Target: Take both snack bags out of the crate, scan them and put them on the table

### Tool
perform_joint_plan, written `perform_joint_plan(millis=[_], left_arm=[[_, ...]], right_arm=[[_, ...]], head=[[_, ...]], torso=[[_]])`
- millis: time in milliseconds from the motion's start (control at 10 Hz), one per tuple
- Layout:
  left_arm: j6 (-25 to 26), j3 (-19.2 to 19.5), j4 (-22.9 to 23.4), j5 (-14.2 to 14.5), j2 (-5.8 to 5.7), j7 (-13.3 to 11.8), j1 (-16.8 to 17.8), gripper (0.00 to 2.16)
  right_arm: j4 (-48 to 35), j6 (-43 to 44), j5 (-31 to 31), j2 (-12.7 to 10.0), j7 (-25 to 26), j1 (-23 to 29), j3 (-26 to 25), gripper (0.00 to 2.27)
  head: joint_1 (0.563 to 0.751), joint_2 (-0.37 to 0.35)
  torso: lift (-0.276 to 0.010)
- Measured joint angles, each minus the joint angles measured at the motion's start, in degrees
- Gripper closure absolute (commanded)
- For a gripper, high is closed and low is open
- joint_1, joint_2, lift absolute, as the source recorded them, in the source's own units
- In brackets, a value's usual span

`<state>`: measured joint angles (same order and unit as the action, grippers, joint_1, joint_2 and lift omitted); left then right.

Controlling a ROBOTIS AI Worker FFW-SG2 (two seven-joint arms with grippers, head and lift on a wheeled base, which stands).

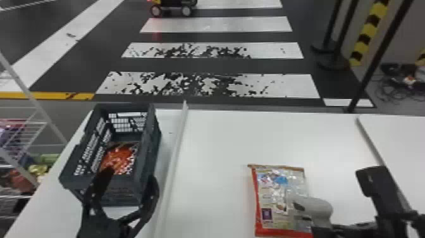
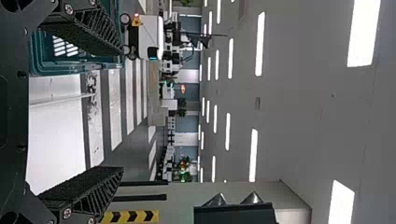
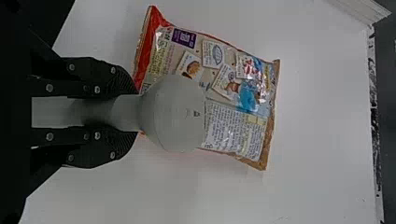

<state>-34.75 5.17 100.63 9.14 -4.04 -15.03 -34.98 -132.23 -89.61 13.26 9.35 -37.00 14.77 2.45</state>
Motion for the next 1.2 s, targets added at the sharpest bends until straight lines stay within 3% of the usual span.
perform_joint_plan(millis=[600, 800, 1200], left_arm=[[0.01, 0.16, 0.0, 0.0, 0.26, 0.0, 0.06, 0.12], [0.09, 0.11, -0.14, -0.02, 0.28, 0.0, 0.15, 0.12], [0.09, 0.19, -0.18, 0.0, 0.17, 0.0, 0.18, 0.12]], right_arm=[[1.34, 0.0, -0.6, -0.15, -0.07, -0.86, -1.06, 2.25], [1.33, 0.0, -0.94, -0.61, 0.03, -1.72, -4.31, 2.25], [6.0, 0.0, -1.48, -1.04, 0.66, -4.34, -13.52, 2.25]], head=[[0.695, 0.071], [0.695, 0.047], [0.695, -0.071]], torso=[[-0.091], [-0.091], [-0.091]])
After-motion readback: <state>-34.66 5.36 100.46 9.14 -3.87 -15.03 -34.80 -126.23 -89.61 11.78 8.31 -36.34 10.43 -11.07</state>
